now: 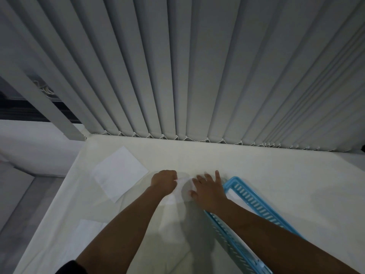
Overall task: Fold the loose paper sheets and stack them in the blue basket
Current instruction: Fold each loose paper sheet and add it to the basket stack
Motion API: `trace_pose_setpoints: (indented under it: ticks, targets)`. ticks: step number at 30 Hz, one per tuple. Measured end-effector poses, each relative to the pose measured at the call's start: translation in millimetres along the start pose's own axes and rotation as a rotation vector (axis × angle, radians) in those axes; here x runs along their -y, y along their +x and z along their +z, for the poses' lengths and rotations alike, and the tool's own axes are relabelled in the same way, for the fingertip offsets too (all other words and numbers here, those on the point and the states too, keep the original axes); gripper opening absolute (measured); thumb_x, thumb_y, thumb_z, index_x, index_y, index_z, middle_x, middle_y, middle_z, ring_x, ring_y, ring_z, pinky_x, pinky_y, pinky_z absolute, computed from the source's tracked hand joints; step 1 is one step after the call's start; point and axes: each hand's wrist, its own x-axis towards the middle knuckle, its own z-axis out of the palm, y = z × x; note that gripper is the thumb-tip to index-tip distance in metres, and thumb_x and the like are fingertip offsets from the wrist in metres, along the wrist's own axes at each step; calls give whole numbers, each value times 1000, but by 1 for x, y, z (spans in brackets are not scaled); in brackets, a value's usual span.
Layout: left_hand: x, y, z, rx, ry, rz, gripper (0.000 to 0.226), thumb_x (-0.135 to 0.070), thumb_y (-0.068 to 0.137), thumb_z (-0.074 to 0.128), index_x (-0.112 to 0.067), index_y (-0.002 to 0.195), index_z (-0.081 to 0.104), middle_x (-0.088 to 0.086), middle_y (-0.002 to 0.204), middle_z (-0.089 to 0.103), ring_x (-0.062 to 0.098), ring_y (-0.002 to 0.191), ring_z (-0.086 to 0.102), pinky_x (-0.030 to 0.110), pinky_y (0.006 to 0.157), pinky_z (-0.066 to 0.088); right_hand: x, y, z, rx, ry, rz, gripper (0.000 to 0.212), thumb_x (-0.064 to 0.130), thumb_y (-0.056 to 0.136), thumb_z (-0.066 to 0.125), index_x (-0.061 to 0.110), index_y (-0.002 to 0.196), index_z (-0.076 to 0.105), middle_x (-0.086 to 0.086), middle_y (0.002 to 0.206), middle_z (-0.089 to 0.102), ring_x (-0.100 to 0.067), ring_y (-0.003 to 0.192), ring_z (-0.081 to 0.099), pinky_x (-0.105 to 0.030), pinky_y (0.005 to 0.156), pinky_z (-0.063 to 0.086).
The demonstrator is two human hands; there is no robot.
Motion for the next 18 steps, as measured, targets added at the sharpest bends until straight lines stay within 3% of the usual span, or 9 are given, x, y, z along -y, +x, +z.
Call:
trace_pose_setpoints:
  ticks: [4, 6, 11, 15, 18]
  targets:
    - [-3, -19, -9, -20, -163, -82, 4, -25, 86, 54, -26, 83, 56, 2, 105, 68, 24, 104, 61, 31, 80, 45, -4, -24, 2, -151, 109, -18, 53, 48, 97, 21, 22, 135, 47, 1, 148, 43, -23, 139, 33, -52, 117, 4]
    - [-6, -30, -16, -92, -337, -125, 8, -21, 84, 59, -24, 78, 54, 5, 100, 69, 25, 100, 62, 29, 77, 44, -4, -37, 4, -219, 180, -7, 55, 48, 95, 18, 25, 133, 50, 3, 147, 44, -21, 139, 33, -49, 118, 5]
    - [-21, -68, -30, -235, -828, -207, 17, -11, 78, 70, -13, 91, 61, 10, 101, 70, 28, 90, 65, 31, 77, 46, 11, -66, -8, -355, 384, 2, 43, 43, 98, 32, 26, 131, 54, 8, 143, 48, -16, 135, 36, -40, 117, 15]
    - [-44, -100, -29, -269, -1291, -216, 20, 2, 80, 66, -9, 96, 62, 19, 106, 68, 29, 90, 65, 43, 84, 55, 24, -96, -15, -469, 511, 41, 35, 44, 97, 40, 26, 115, 63, 9, 122, 61, -14, 114, 51, -32, 97, 36]
    - [-67, -119, -23, -267, -1507, -201, 28, 5, 82, 64, 2, 110, 61, 22, 111, 67, 30, 93, 66, 40, 84, 56, 24, -119, -12, -424, 852, 205, 32, 48, 94, 47, 21, 94, 63, 6, 95, 67, -15, 93, 60, -31, 82, 47]
